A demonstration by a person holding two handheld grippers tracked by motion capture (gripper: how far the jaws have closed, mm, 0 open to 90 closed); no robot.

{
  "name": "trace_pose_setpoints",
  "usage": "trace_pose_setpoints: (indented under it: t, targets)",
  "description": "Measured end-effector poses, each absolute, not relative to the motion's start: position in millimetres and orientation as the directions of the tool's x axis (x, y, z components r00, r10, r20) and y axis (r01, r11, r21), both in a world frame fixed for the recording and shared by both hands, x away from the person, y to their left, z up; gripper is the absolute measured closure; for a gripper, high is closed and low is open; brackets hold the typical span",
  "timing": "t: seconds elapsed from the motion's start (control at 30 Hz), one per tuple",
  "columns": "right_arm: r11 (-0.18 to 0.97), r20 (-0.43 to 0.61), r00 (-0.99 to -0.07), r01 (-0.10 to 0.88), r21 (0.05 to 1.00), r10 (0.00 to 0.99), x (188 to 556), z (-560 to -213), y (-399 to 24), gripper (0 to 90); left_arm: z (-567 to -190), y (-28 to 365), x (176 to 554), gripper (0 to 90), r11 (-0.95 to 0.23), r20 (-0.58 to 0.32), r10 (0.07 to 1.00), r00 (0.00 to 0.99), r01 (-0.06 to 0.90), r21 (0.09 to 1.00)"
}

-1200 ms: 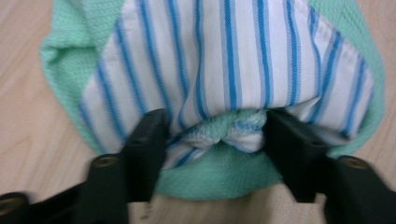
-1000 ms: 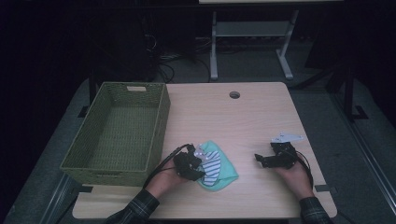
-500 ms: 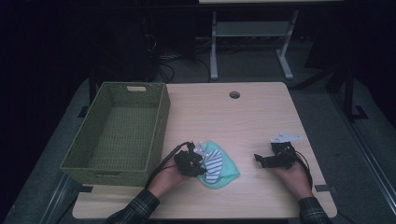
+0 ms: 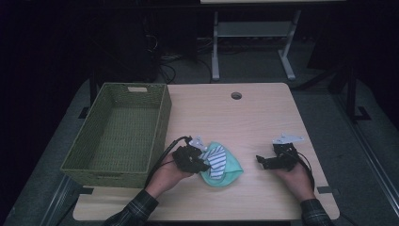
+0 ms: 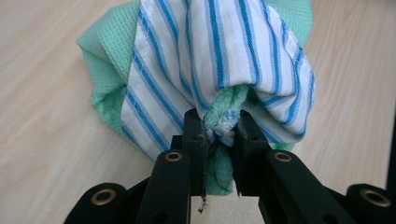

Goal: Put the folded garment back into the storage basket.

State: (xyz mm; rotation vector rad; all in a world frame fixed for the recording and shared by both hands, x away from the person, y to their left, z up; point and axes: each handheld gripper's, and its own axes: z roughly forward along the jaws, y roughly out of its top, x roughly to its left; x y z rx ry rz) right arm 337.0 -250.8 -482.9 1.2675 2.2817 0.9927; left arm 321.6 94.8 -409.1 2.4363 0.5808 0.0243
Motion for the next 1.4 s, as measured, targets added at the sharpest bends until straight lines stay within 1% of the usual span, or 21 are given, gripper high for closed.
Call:
trace_pose_setpoints:
  t: [0.2,0.43,0.5,0.7,0.87,1.0,1.4]
  targets:
    - [0.354,0.034,-0.538,0.598,0.719,0.842,337,-483,-251,10.0,-394,97,323,77.2,-0.688,-0.126,0.432,0.893,0.417,0.594]
    - [0.354,0.033,-0.537,0.599,0.718,0.843,337,-483,-251,9.9,-374,99,326,77.1,-0.694,-0.112,0.423,0.899,0.401,0.599]
    - [0.356,0.032,-0.538,0.599,0.718,0.842,337,-483,-251,9.9,-368,100,327,77.1,-0.681,-0.121,0.428,0.896,0.408,0.608]
    - [0.355,0.032,-0.538,0.599,0.718,0.842,337,-483,-251,9.9,-353,107,331,77.0,-0.683,-0.1,0.429,0.898,0.395,0.615]
    - [0.355,0.032,-0.538,0.599,0.718,0.843,337,-483,-251,10.1,-337,119,334,76.9,-0.648,-0.099,0.458,0.883,0.408,0.642]
    - [0.356,0.03,-0.538,0.597,0.719,0.843,337,-483,-251,10.1,-330,126,336,76.9,-0.643,-0.091,0.468,0.879,0.409,0.647]
    - [0.353,0.03,-0.534,0.6,0.718,0.845,337,-483,-251,9.4,-307,168,347,76.8,-0.6,-0.079,0.543,0.836,0.452,0.66]
